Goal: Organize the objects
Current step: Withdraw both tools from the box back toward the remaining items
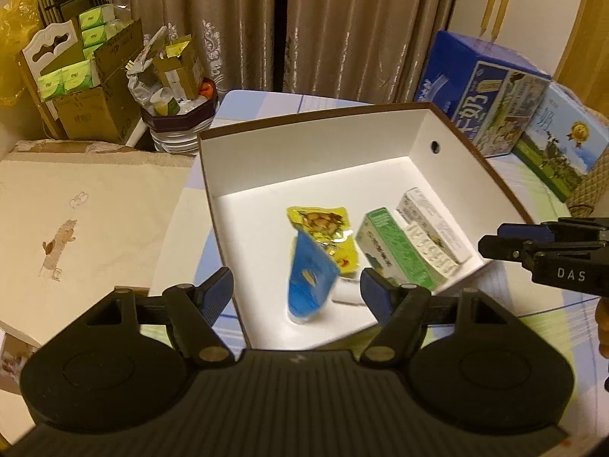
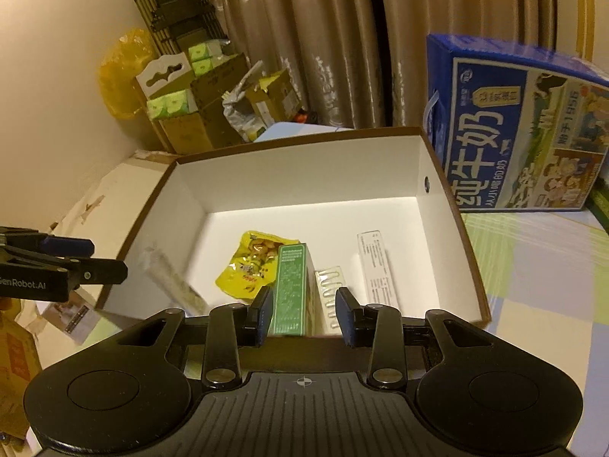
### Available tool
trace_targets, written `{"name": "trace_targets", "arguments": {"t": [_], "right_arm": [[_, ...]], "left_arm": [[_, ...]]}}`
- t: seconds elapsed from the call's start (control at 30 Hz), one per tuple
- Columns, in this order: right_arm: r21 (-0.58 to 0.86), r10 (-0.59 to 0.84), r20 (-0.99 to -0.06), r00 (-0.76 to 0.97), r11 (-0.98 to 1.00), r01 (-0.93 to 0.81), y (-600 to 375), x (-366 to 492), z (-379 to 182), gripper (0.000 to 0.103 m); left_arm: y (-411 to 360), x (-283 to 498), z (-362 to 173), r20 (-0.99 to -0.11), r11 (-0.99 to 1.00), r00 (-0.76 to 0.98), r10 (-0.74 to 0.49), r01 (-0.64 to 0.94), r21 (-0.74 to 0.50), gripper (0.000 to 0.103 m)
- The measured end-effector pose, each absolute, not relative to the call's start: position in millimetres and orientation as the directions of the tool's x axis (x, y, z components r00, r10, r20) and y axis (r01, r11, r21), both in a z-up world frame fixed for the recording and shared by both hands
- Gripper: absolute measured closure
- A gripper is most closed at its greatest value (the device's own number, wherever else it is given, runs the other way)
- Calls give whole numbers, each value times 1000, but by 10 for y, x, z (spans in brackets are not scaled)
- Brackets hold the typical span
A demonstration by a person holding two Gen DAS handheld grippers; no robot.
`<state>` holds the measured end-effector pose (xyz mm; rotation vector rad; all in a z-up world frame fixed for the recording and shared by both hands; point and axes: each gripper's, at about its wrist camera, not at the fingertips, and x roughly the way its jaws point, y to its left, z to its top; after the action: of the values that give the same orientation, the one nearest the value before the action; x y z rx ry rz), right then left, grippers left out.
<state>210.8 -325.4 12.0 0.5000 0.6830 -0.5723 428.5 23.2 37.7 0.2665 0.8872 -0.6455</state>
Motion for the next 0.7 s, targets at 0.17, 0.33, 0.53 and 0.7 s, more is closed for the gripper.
{"name": "trace_targets", "arguments": {"t": [0.17,0.33,0.53,0.7], "right_arm": [[240,-328,-686,649,741,627,-3103,1988,236,69],[249,-335,-672,661,739,627,-2964,1858,329,69],[256,-346,-660,667,731,633,-2828,1676,399,69],[271,-353,-652,671,718,641,-2720,1507,431,69]], "left_arm": [[244,4075,460,-776,769,454,-438,636,-62,32],[244,3885,534,-767,763,452,-455,642,-75,30],[240,3664,595,-761,759,449,-469,646,-86,28],[239,3460,628,-761,754,445,-473,650,-89,27]]}}
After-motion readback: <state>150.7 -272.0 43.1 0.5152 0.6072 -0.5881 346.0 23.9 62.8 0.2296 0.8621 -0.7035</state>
